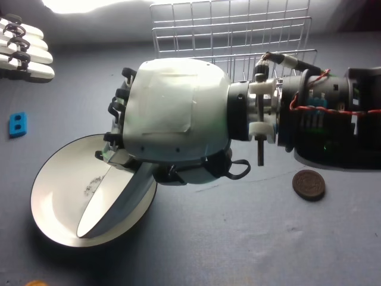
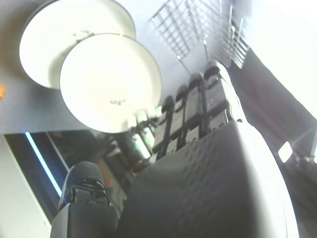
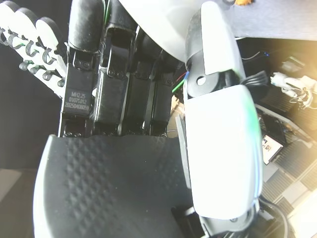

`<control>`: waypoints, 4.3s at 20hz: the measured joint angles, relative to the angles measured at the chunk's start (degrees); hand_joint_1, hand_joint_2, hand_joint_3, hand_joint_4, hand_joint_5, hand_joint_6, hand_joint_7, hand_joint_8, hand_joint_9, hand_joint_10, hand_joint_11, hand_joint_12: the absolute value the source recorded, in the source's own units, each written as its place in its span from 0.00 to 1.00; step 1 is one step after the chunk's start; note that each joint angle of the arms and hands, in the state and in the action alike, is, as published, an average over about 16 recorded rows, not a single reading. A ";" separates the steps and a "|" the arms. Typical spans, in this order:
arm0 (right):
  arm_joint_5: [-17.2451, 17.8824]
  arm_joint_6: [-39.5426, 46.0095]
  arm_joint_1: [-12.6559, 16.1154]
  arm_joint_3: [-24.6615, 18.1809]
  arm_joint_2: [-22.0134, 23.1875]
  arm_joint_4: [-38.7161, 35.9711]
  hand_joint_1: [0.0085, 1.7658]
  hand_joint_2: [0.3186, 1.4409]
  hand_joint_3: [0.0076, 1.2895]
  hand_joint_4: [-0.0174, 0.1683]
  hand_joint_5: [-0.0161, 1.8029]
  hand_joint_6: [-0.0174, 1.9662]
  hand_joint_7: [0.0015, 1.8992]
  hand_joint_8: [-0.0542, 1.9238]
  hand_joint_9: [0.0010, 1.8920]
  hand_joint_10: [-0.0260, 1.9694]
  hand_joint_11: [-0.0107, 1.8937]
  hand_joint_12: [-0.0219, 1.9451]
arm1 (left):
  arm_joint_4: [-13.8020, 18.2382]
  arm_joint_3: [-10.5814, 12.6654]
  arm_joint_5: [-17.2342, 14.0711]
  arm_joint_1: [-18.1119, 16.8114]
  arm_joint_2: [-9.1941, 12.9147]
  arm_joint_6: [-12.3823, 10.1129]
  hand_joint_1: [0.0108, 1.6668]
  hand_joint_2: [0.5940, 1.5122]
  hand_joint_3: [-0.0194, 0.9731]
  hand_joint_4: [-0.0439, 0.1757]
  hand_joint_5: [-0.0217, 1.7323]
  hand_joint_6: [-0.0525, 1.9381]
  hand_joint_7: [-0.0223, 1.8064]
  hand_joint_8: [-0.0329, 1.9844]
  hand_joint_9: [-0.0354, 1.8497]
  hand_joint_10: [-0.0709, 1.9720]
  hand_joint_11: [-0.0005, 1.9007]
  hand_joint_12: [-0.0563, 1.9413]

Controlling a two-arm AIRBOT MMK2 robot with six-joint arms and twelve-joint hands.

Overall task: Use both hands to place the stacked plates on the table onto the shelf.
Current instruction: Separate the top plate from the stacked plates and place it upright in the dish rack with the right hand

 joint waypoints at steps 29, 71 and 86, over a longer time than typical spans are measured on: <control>-4.32 23.79 11.00 -0.70 7.05 0.73 0.68 0.62 0.00 0.14 0.52 0.47 0.59 0.39 0.71 0.01 0.48 0.60 | 0.66 4.57 1.09 3.76 -1.26 1.22 0.00 0.56 0.03 0.22 0.02 0.03 0.02 0.01 0.03 0.04 0.01 0.02; -3.93 51.07 15.81 9.51 13.87 0.07 0.68 0.62 0.00 0.14 0.54 0.40 0.58 0.41 0.70 0.01 0.47 0.62 | 0.81 5.08 1.30 5.02 -1.47 1.40 0.01 0.56 0.03 0.22 0.02 0.03 0.02 0.01 0.03 0.04 0.01 0.02; -11.97 59.45 15.21 16.39 12.16 1.94 0.70 0.64 0.00 0.17 0.55 0.44 0.58 0.43 0.70 0.01 0.46 0.62 | 0.92 4.94 1.31 5.02 -1.47 1.51 0.01 0.56 0.03 0.22 0.02 0.03 0.02 0.01 0.03 0.04 0.01 0.02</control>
